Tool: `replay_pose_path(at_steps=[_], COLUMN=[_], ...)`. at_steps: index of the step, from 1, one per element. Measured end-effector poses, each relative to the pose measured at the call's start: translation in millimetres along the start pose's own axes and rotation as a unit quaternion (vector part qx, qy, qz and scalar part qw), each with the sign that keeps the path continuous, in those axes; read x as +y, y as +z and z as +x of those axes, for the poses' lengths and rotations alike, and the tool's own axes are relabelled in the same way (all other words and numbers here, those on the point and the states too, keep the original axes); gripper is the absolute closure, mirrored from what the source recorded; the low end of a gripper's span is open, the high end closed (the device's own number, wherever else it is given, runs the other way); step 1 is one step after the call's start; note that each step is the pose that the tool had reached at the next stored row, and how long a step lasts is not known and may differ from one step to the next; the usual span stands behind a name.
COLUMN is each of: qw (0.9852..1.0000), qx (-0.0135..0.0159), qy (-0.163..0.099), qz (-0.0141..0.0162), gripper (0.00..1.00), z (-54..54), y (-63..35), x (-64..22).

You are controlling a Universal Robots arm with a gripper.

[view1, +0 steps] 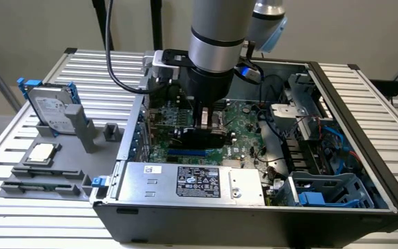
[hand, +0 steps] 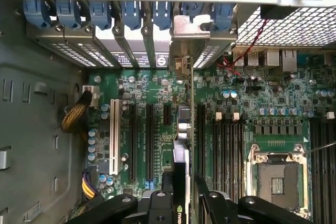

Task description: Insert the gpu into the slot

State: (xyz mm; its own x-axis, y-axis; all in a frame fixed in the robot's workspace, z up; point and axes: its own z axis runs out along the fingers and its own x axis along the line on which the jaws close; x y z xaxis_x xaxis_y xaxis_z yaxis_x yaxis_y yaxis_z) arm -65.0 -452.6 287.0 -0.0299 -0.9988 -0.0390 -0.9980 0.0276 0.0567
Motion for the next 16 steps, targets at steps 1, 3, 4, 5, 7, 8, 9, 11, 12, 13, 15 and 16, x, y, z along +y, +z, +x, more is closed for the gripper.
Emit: replay_pose_path(at_steps=[1, 3, 4, 5, 7, 8, 9, 11, 12, 13, 15, 16], qw=[1.0, 1.0, 1.0, 1.0, 1.0, 1.0, 1.0, 1.0, 1.0, 1.0, 1.0, 1.0], qx=[0.0, 0.0, -0.0001, 0.0, 0.0, 0.0, 0.0, -0.0001, 0.0, 0.0001, -0.0001, -0.0001], qy=[0.0, 0.0, 0.0, 0.0, 0.0, 0.0, 0.0, 0.0, 0.0, 0.0, 0.0, 0.0], qz=[0.0, 0.0, 0.0, 0.0, 0.0001, 0.0001, 0.0001, 0.0002, 0.0002, 0.0001, 0.0003, 0.0003], gripper=[0.74, 0.74, 0.74, 0.74, 0.74, 0.74, 0.74, 0.74, 0.74, 0.74, 0.74, 0.74], z=[0.0, 0.0, -0.2, -0.5, -1.2, -1.5, -1.7, -1.9, -1.9, -1.9, -2.0, -1.9], y=[0.0, 0.4, 1.0, 1.5, 2.7, 3.3, 4.0, 5.6, 6.0, 6.2, 8.1, 8.8], x=[0.0, 0.0, 0.1, 0.4, 1.4, 1.7, 1.9, 2.2, 2.2, 2.2, 3.9, 4.7])
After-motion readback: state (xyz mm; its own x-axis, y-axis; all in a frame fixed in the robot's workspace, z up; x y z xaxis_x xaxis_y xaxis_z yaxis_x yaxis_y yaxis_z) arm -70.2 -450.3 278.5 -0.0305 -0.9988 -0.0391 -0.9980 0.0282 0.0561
